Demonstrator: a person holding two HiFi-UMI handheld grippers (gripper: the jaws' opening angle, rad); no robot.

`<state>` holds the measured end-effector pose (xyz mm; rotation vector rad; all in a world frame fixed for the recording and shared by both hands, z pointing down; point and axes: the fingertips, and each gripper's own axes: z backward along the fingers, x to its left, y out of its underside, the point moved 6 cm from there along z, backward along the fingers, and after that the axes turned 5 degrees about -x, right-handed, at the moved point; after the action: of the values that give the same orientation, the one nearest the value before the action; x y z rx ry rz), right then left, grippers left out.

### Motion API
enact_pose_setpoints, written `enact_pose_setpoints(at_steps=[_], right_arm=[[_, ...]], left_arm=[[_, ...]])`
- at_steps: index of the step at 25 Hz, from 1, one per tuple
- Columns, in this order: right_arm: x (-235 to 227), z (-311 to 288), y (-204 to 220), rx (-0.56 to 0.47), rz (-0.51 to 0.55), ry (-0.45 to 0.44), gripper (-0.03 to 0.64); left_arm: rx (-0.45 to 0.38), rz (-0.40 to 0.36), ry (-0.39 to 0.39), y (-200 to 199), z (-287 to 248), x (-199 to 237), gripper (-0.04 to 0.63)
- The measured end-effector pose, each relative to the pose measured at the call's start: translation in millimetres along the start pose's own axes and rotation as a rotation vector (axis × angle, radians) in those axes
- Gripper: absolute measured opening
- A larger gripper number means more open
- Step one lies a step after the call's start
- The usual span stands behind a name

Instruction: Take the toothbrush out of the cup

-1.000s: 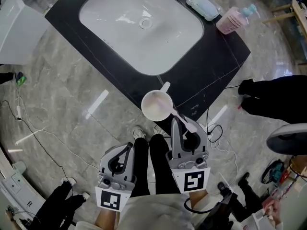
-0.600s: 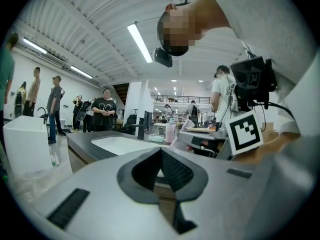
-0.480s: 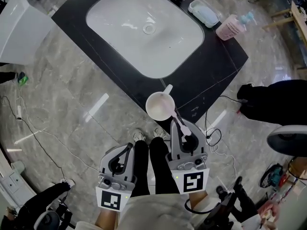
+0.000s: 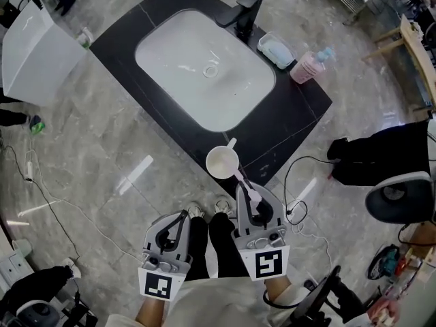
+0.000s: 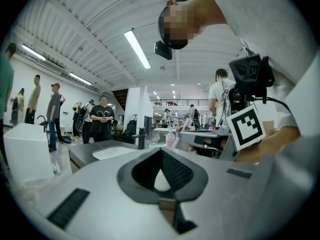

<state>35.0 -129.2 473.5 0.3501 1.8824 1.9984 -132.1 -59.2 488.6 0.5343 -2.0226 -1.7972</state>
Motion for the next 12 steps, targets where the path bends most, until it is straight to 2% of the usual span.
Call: enact_pose_setpoints(at_steps=[12], right_arm=[[1.6, -2.8, -74.1, -0.072, 0.016, -0.013, 0.025]], left_arm=[[-0.049, 0.005, -0.029, -60.7, 4.7, -3.0, -0.005]])
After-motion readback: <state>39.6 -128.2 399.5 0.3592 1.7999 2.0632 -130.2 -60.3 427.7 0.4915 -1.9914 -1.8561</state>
